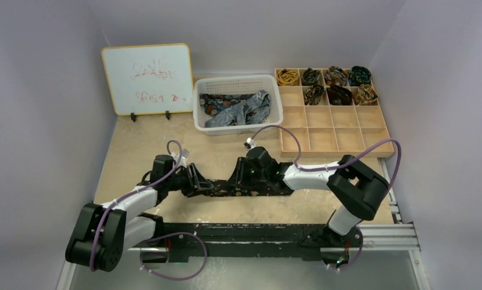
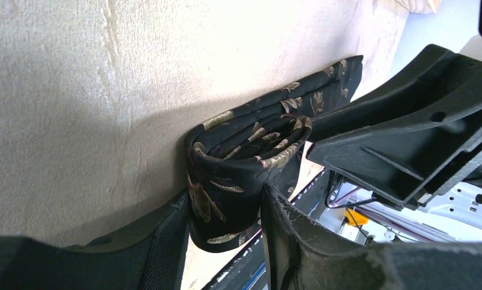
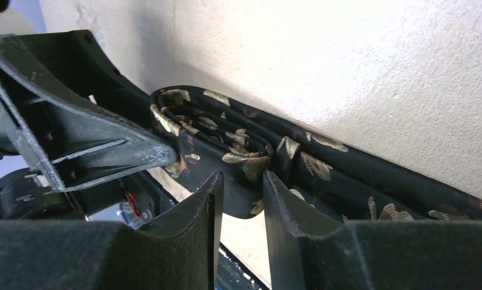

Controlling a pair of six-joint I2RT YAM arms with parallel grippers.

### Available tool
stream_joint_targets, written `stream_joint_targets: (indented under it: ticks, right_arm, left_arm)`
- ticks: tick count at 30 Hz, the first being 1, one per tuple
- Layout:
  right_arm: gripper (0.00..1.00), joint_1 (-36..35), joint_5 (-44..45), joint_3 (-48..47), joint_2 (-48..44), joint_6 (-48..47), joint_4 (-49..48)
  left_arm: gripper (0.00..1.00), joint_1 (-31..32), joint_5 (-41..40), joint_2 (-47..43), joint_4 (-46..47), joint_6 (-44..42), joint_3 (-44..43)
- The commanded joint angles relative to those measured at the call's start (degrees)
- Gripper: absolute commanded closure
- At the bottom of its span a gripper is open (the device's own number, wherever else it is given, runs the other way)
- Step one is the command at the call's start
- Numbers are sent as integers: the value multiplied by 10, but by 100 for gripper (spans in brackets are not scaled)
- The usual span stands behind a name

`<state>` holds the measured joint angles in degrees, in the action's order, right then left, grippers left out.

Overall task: Roll the ties
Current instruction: Roll the tie at the center of the board.

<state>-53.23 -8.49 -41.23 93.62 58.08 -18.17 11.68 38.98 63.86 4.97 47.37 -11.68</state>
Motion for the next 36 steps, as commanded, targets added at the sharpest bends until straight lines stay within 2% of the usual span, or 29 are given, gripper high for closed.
stream_joint_targets:
  ticks: [1, 4, 9, 16, 21, 24, 31, 36]
  right_arm:
    - [67, 1, 2, -7, -21, -17, -17]
    - [67, 0, -3, -7, -4, -15, -23]
    - [72, 0, 10, -11, 24, 2, 26]
    - [75, 1, 11, -14, 43, 0, 25]
    - [75, 1, 16, -11, 39, 3, 21]
    - [75, 1, 16, -18, 39, -2, 22]
    - [75, 1, 24, -14, 35, 6, 29]
    - [74, 2, 19, -9, 38, 10, 28]
  left_arm:
    - [56, -2, -4, -2, -2, -13, -21]
    - [54, -1, -7, -2, -6, -16, -26]
    - [50, -1, -9, 2, -23, -27, -37]
    - [41, -2, -19, -7, -46, -39, -48]
    - [38, -1, -30, -1, -64, -58, -50]
    - [37, -2, -44, 8, -81, -70, -52]
    - [38, -1, -15, 24, -20, -50, -28]
    - [38, -1, -9, 19, -34, -44, -22]
